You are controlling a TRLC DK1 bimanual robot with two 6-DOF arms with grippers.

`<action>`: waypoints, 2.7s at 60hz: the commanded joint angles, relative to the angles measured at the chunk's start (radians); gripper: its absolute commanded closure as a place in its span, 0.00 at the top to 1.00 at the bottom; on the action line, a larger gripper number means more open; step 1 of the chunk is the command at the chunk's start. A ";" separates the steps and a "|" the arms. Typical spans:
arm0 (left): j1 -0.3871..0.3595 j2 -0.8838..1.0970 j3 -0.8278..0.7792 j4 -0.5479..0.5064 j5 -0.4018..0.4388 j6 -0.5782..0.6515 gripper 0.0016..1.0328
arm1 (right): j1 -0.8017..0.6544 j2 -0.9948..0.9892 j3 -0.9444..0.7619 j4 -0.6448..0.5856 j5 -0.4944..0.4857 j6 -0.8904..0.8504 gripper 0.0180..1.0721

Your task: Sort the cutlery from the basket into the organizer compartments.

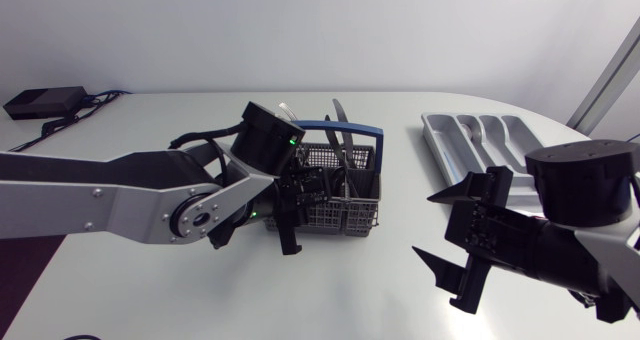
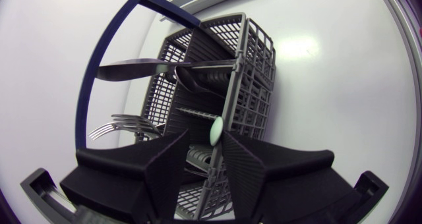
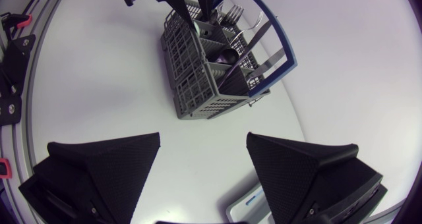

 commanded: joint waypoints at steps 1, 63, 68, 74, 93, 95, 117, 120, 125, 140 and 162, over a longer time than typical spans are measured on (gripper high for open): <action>0.003 -0.010 0.017 0.005 -0.011 0.020 0.34 | 0.025 0.019 0.015 0.011 0.008 0.041 0.90; 0.013 -0.046 0.030 -0.006 -0.010 0.020 0.33 | 0.147 0.123 0.056 0.062 0.013 0.179 0.90; 0.017 -0.041 0.030 -0.003 -0.010 0.022 0.33 | 0.146 0.123 0.053 0.065 0.013 0.177 0.90; 0.017 -0.033 0.031 -0.006 -0.010 0.025 0.33 | 0.147 0.121 0.052 0.065 0.013 0.177 0.90; 0.009 -0.049 0.036 -0.075 0.004 0.025 0.33 | 0.150 0.121 0.050 0.063 0.014 0.177 0.90; 0.009 -0.049 0.037 -0.078 0.009 0.025 0.33 | 0.150 0.121 0.050 0.063 0.016 0.177 0.90; -0.001 -0.018 0.048 -0.073 0.021 0.010 0.33 | 0.150 0.118 0.043 0.066 0.016 0.177 0.90; -0.001 -0.007 0.048 -0.064 0.021 0.010 0.33 | 0.152 0.118 0.043 0.066 0.016 0.177 0.90; -0.001 0.003 0.045 -0.053 0.021 0.010 0.33 | 0.158 0.118 0.043 0.068 0.016 0.180 0.90; 0.003 0.006 0.045 -0.038 0.021 0.011 0.33 | 0.158 0.118 0.041 0.068 0.016 0.180 0.90; 0.006 0.030 0.040 0.000 0.021 0.019 0.33 | 0.161 0.118 0.038 0.068 0.016 0.180 0.90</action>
